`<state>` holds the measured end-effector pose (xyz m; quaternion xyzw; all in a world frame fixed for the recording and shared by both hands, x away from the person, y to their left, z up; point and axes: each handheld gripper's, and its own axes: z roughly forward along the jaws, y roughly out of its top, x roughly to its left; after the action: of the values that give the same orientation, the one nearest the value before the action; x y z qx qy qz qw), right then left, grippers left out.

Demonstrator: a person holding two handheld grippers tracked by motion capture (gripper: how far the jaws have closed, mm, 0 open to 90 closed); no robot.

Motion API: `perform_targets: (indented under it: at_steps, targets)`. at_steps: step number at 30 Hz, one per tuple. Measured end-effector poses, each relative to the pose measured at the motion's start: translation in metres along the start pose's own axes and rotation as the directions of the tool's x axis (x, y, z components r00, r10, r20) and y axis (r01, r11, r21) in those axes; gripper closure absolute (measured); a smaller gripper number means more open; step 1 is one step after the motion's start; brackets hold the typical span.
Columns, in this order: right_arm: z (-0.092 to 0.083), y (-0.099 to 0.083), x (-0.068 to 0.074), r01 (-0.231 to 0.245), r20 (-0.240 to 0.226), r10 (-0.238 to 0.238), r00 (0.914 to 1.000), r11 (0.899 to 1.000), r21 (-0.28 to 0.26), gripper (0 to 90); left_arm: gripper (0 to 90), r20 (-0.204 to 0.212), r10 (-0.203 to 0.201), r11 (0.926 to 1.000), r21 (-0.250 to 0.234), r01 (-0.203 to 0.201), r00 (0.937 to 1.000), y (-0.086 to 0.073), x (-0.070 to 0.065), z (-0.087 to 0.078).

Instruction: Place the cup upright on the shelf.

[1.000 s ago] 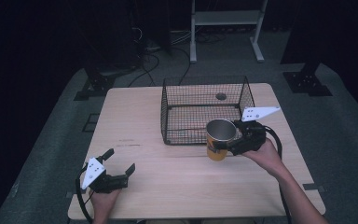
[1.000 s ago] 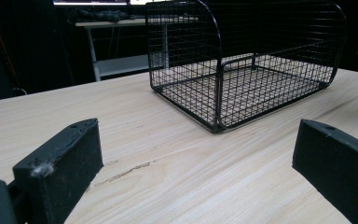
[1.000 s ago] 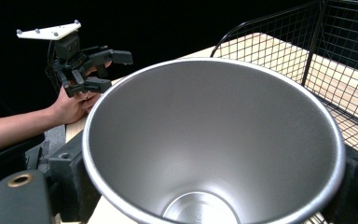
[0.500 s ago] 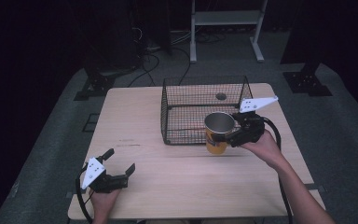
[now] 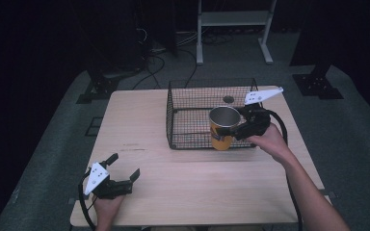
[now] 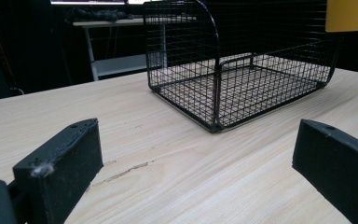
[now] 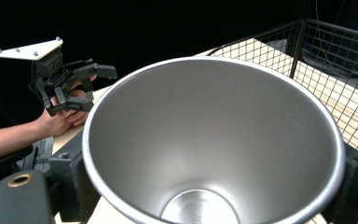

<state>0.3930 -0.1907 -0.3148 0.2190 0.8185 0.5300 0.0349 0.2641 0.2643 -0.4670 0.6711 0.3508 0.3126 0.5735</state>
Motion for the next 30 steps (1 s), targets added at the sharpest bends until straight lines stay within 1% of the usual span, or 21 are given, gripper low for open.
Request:
perform_targets:
  at_steps: [4,7,14,24,27,30]
  targets:
    - [0.000,0.006,-0.004,-0.001,0.005,0.001,1.0000,1.000,0.009,12.0,0.8,0.000,0.000,1.0000,0.000,0.000,1.0000,0.000,0.000,0.000]
    - [0.001,0.010,-0.009,-0.007,0.005,0.007,1.0000,1.000,0.007,12.0,0.8,0.000,-0.001,1.0000,0.001,0.001,1.0000,0.000,0.000,0.000]
    - [0.006,0.017,-0.019,-0.012,0.016,0.012,0.9998,1.000,0.022,12.0,0.8,0.001,0.001,1.0000,0.001,-0.001,1.0000,0.000,0.000,0.000]
    - [0.016,0.022,-0.033,-0.021,0.022,0.020,0.9996,0.999,0.038,12.0,0.8,0.003,-0.001,1.0000,0.000,0.001,1.0000,0.000,0.000,-0.001]
    - [0.019,0.022,-0.038,-0.026,0.027,0.025,0.9993,0.999,0.036,12.0,0.8,0.004,-0.002,1.0000,0.000,0.002,1.0000,0.000,0.000,-0.001]
    - [0.023,0.022,-0.046,-0.036,0.030,0.035,0.9989,0.998,0.049,12.0,0.8,0.003,-0.002,1.0000,0.000,0.002,1.0000,0.000,0.000,-0.001]
